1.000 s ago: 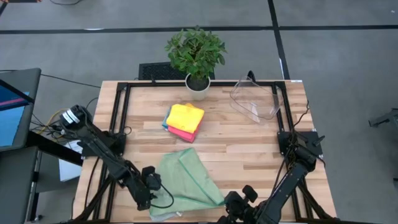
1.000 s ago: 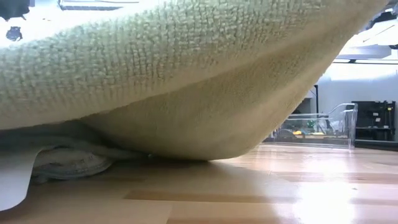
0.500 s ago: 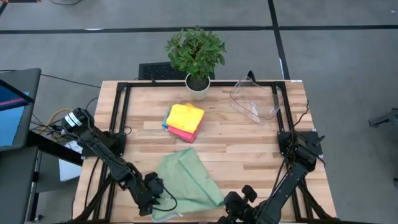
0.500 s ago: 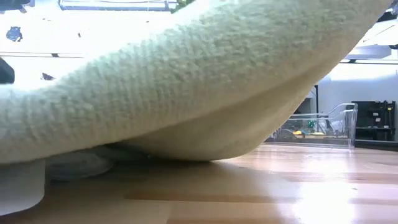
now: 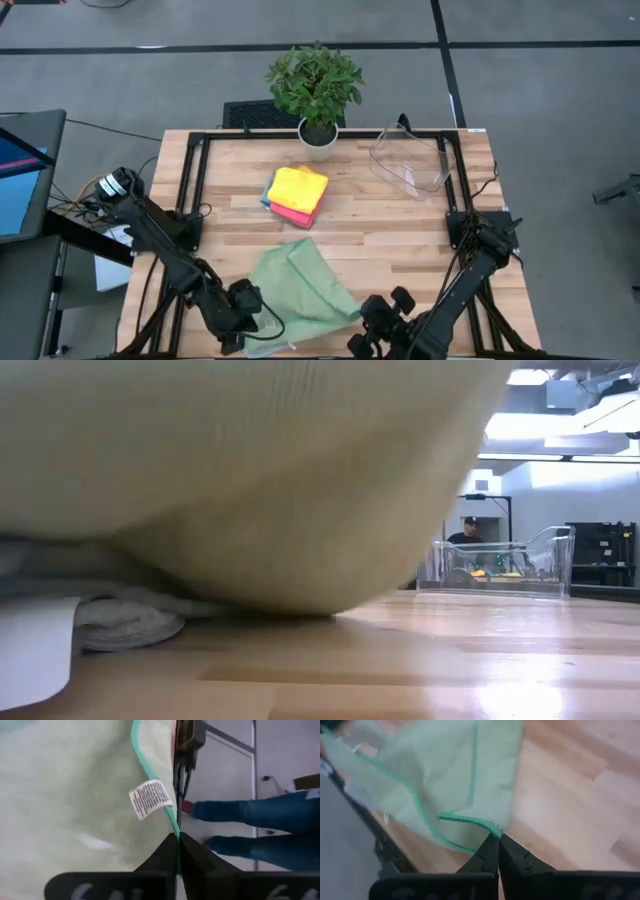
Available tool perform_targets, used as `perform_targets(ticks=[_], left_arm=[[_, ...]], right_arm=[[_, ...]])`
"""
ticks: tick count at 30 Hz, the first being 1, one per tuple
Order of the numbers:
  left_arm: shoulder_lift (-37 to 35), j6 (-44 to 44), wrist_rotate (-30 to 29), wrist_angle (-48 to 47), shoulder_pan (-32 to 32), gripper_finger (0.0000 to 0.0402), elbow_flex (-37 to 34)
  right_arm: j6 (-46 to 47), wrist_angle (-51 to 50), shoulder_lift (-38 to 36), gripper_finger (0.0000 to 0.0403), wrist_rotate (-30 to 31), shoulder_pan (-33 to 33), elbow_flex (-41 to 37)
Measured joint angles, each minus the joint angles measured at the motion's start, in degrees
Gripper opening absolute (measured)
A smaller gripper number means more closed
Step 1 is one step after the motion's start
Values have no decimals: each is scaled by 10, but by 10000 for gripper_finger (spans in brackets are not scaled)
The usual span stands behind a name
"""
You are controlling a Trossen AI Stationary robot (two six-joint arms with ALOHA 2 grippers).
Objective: Fold microfiber towels
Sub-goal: Fold the light green microfiber towel
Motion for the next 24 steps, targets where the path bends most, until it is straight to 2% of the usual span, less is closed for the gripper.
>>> perform_targets(ticks=[5, 8, 12, 15, 18, 24], left_arm=[[-20, 54, -61, -197, 16, 1, 132], [-20, 101, -100, -318, 42, 1, 226], [-20, 165, -149, -420, 101, 0, 326], [-20, 225, -169, -471, 153, 0, 391], [-20, 272, -185, -531, 204, 0, 442], [-20, 330, -198, -599, 293, 0, 504]], right_arm=[[76, -104, -61, 23, 45, -1, 0], [59, -103, -108, 19, 70, -3, -7], [68, -104, -155, 21, 98, -15, -6], [68, -104, -179, 22, 156, -26, -6], [26, -104, -201, 19, 206, -48, -6], [-142, -104, -258, 20, 224, -124, -6]])
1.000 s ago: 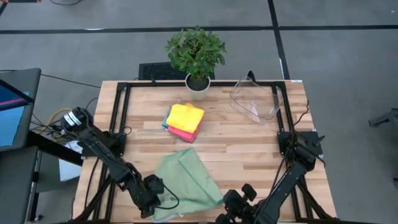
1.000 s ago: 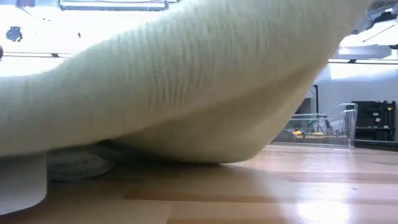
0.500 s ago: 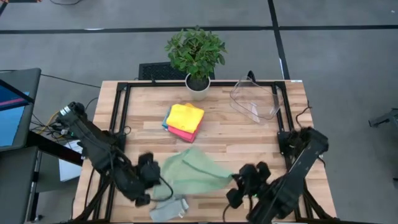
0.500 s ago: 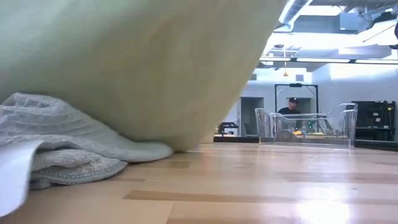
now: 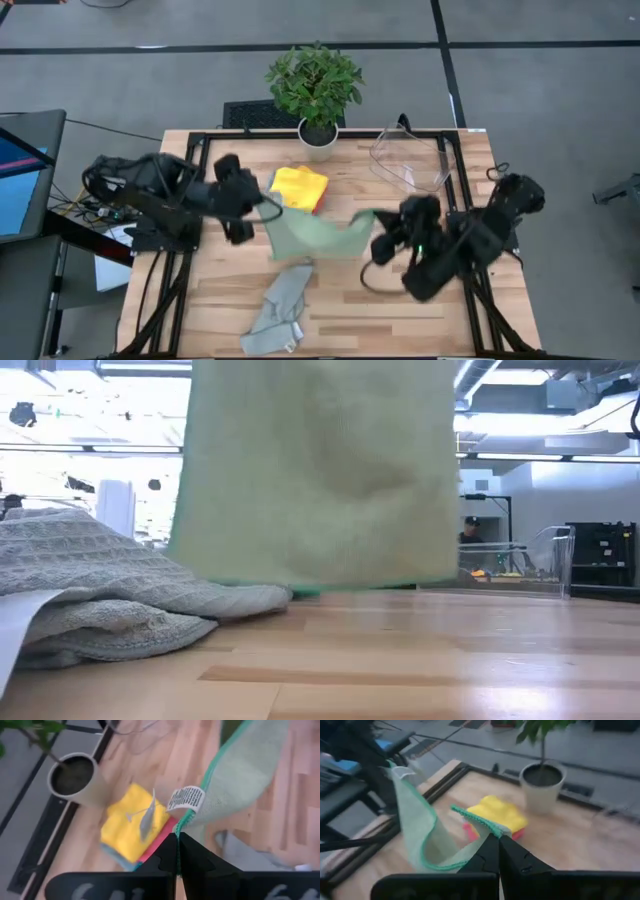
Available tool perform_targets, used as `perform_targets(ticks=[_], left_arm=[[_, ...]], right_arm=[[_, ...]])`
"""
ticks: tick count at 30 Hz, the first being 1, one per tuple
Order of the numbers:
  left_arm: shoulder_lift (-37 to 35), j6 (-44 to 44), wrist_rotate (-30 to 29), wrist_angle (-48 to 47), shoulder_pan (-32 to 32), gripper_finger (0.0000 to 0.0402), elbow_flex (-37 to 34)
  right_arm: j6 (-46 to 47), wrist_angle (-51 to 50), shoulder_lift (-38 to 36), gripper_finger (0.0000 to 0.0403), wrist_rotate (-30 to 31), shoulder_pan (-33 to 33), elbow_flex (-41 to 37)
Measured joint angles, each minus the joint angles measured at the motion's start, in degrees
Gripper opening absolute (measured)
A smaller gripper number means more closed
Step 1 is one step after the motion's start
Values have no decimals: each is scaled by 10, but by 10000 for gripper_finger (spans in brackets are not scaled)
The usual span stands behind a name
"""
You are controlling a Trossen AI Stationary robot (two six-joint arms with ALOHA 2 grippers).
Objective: Fold microfiber towels
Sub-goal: Fold the light green microfiber towel
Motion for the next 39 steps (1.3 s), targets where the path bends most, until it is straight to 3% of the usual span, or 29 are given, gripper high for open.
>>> perform_targets(ticks=[9, 13, 18, 23, 27, 33, 39], left_arm=[[1, 9, 5, -53, 29, 0, 6], [1, -20, -1, -61, 8, 0, 3], [0, -64, -7, -35, -45, 0, -57], [2, -108, 17, 73, -109, 0, -180], [1, -132, 41, 232, -148, 0, -286], [16, -173, 85, 456, -179, 0, -413], [61, -218, 123, 514, -201, 0, -452]], right_arm=[[-103, 0, -49, 11, -60, -80, -7], [-39, 0, -73, 11, -85, -70, -83], [132, 0, -77, 17, -140, 0, -231], [330, 34, -57, 20, -169, 109, -326], [440, 69, -18, 21, -182, 187, -348], [454, 177, 56, 30, -230, 232, -349], [458, 225, 114, 32, -299, 228, -349]])
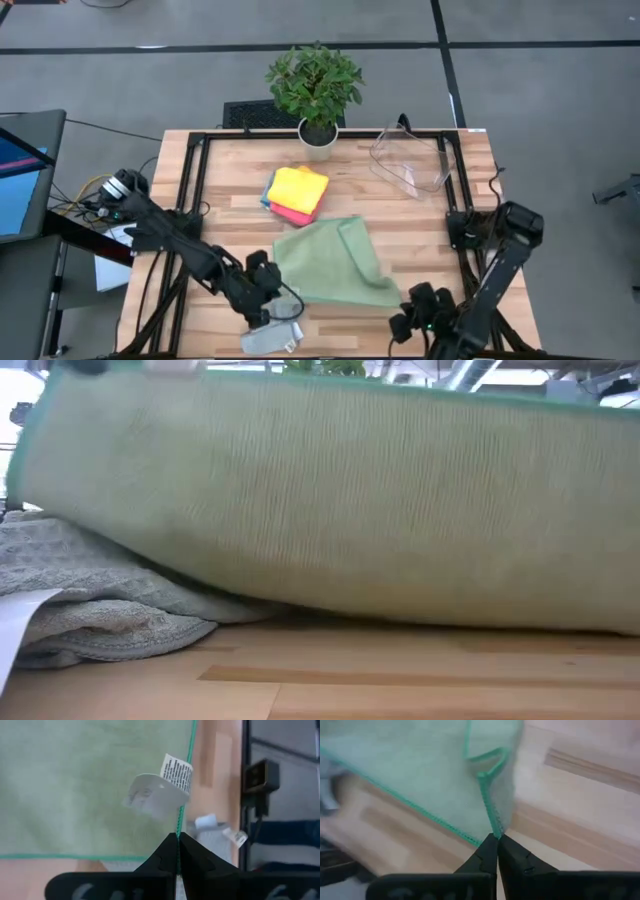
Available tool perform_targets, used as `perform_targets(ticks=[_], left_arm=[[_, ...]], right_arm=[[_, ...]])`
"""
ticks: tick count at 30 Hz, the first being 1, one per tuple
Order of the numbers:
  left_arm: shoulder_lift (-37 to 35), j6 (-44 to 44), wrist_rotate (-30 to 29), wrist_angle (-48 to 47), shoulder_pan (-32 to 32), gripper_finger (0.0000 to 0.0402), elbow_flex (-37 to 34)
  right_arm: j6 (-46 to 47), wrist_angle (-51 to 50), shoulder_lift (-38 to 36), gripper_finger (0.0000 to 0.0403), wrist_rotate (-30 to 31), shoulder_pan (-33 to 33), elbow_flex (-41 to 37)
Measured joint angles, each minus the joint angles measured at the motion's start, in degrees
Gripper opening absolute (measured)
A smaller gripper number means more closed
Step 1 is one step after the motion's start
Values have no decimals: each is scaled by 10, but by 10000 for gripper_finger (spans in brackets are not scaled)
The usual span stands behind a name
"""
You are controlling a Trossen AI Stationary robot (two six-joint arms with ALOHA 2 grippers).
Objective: Fold microfiber towels
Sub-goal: Fold the light green microfiber towel
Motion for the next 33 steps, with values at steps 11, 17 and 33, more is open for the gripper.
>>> perform_targets(ticks=[11, 17, 33], left_arm=[[72, -44, 42, 24, -45, 0, -2], [89, -62, 34, 33, -62, 0, -2], [89, -146, 21, 16, -63, 54, -2]], right_arm=[[-6, -34, -4, 98, -117, 8, 0], [-9, -71, -43, 149, -80, 19, 0], [-394, 62, 12, 166, -96, -240, 0]])
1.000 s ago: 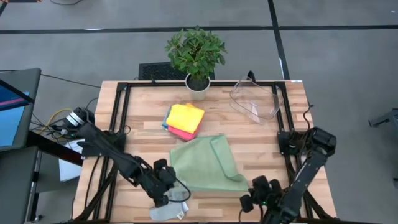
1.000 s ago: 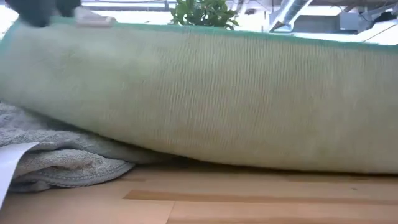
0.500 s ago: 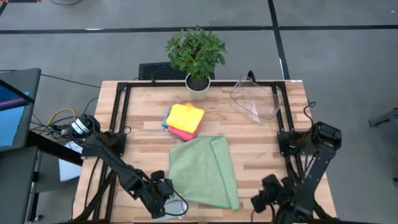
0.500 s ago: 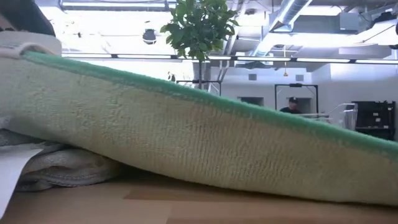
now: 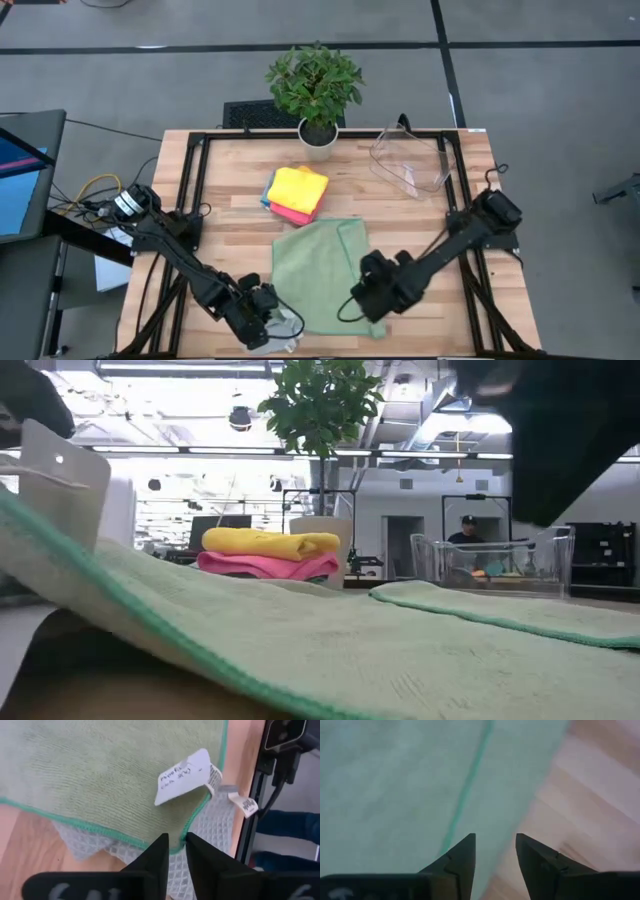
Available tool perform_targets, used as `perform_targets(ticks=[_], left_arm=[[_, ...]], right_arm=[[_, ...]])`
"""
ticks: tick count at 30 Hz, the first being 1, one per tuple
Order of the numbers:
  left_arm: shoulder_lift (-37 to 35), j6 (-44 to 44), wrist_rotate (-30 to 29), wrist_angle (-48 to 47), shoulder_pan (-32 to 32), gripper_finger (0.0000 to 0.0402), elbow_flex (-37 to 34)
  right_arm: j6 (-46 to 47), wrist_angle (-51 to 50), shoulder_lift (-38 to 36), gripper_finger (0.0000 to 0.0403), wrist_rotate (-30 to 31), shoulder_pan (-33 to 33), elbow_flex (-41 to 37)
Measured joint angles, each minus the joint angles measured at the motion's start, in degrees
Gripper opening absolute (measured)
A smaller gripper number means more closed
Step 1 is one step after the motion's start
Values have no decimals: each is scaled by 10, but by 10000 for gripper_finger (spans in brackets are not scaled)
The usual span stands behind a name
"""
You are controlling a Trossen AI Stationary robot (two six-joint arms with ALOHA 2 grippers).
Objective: Fold microfiber towels
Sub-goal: Fold the light green microfiber towel
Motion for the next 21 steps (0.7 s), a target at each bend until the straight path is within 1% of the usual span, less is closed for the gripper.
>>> perform_targets(ticks=[3, 7, 11, 21], left_arm=[[0, -6, -1, 2, 0, 65, 0], [-2, -15, 21, -6, 0, 72, 0], [-9, -26, 29, -13, 0, 73, 1], [-11, -27, 36, -17, 3, 73, 1]], right_arm=[[-42, 33, 24, 167, -19, -18, 0], [-60, 32, 55, 163, -44, -33, 0], [-78, 52, 68, 162, -47, -41, 0], [-83, 60, 78, 154, -45, -51, 0]])
